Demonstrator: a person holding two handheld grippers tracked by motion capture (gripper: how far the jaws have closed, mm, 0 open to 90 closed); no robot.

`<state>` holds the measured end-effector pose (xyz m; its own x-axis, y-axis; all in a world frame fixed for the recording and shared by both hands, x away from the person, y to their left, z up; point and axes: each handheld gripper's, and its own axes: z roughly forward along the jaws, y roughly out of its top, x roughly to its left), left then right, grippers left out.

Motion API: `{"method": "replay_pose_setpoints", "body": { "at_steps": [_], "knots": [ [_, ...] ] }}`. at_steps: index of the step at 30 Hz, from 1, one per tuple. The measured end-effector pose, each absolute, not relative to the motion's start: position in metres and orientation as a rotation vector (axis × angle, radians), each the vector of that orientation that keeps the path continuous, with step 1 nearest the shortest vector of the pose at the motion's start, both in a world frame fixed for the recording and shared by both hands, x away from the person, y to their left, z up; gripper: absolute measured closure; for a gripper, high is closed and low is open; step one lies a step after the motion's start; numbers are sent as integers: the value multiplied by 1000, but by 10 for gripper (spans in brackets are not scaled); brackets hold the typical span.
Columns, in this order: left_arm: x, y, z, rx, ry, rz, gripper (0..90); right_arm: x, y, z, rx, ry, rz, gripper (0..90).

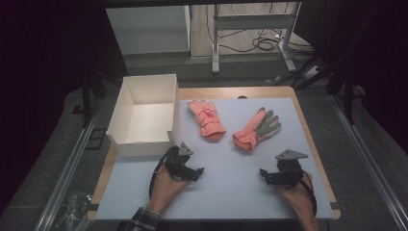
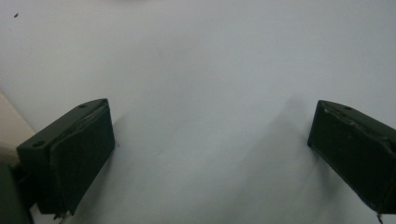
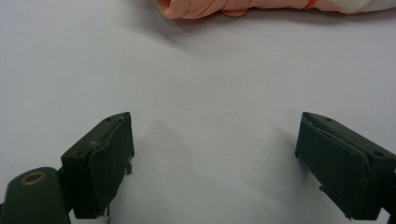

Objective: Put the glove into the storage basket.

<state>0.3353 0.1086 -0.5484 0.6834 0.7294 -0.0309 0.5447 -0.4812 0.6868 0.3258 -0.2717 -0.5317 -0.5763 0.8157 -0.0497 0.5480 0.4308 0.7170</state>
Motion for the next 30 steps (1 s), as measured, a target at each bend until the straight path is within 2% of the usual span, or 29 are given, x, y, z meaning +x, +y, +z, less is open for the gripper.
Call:
{"method": "replay_pose_setpoints", "body": {
  "at_steps": [14, 30],
  "knots": [
    [335, 109, -549, 2204, 974, 344, 7, 329, -271, -527, 1187, 2290, 933, 163],
    [335, 109, -549, 2203, 975, 343, 8, 354, -265, -498, 1201, 2254, 1005, 192]
  ]
}}
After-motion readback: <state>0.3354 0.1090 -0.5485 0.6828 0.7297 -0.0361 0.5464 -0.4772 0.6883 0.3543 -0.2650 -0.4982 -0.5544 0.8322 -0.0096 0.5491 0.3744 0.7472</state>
